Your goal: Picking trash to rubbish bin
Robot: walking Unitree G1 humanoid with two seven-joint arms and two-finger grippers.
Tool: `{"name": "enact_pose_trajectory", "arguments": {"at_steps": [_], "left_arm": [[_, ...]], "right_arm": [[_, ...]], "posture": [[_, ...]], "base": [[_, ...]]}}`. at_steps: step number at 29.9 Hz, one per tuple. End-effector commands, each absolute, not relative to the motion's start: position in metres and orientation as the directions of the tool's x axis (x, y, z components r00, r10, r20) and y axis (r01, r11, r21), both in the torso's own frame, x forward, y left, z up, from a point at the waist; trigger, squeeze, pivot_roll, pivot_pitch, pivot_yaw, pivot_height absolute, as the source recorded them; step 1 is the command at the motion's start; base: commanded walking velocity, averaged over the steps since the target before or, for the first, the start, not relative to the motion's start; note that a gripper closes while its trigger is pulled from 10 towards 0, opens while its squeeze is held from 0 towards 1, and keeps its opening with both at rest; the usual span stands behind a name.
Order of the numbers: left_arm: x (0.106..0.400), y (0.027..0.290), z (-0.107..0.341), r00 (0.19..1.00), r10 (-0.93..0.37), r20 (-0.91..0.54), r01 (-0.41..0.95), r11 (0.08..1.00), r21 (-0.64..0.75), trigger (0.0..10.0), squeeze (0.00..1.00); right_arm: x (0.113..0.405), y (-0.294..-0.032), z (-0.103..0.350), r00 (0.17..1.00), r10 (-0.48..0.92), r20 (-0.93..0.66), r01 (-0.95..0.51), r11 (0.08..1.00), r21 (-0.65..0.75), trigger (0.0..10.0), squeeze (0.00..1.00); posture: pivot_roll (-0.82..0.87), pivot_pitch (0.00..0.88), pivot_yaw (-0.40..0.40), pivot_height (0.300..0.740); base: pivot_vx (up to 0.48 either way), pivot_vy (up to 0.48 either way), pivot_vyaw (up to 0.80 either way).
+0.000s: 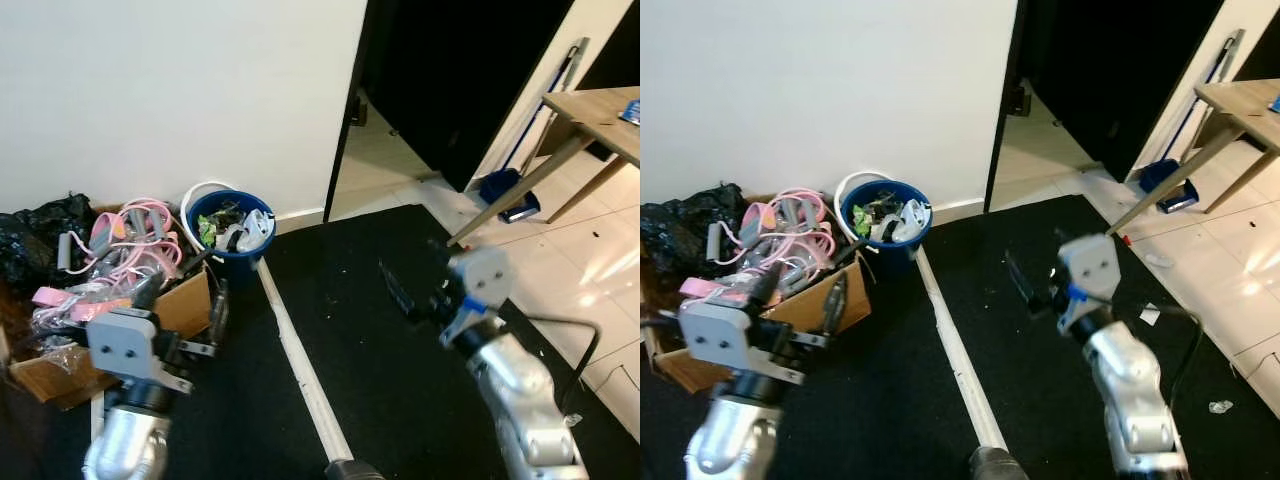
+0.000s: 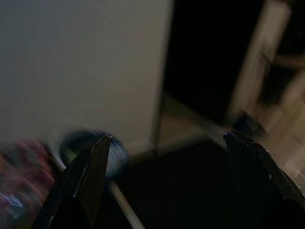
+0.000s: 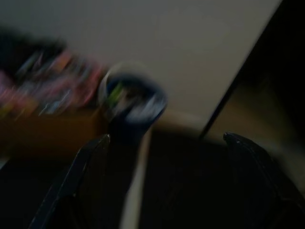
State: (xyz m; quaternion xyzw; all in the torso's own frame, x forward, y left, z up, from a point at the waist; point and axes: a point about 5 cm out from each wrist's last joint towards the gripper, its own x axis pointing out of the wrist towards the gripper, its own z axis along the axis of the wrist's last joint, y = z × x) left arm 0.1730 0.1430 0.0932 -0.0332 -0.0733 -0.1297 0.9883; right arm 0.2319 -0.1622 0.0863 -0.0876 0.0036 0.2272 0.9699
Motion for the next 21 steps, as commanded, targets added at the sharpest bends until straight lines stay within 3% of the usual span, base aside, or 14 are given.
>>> {"name": "enact_pose_trajectory", "arguments": {"at_steps": [1,7,21], "left_arm": [[0.168,0.136,0.083,0.954,-0.277,0.115,0.287,0.954,-0.082,10.0,0.00],[0.142,0.142,0.076,0.970,-0.238,0.055,0.243,0.964,-0.107,10.0,0.00],[0.131,0.129,0.085,0.941,-0.331,0.067,0.338,0.928,-0.159,10.0,0.00]], "right_arm": [[0.230,-0.161,0.078,0.893,0.444,-0.074,-0.450,0.878,-0.163,10.0,0.00],[0.218,-0.158,0.075,0.882,0.462,-0.094,-0.471,0.870,-0.145,10.0,0.00],[0.192,-0.158,0.083,0.880,0.469,-0.073,-0.472,0.852,-0.224,10.0,0.00]], "posture": [[-0.06,0.000,-0.086,0.740],[-0.03,0.000,-0.072,0.740],[-0.08,0.000,-0.048,0.740]], "base": [[0.000,0.000,0.00],[0.000,0.000,0.00],[0.000,0.000,0.00]]}}
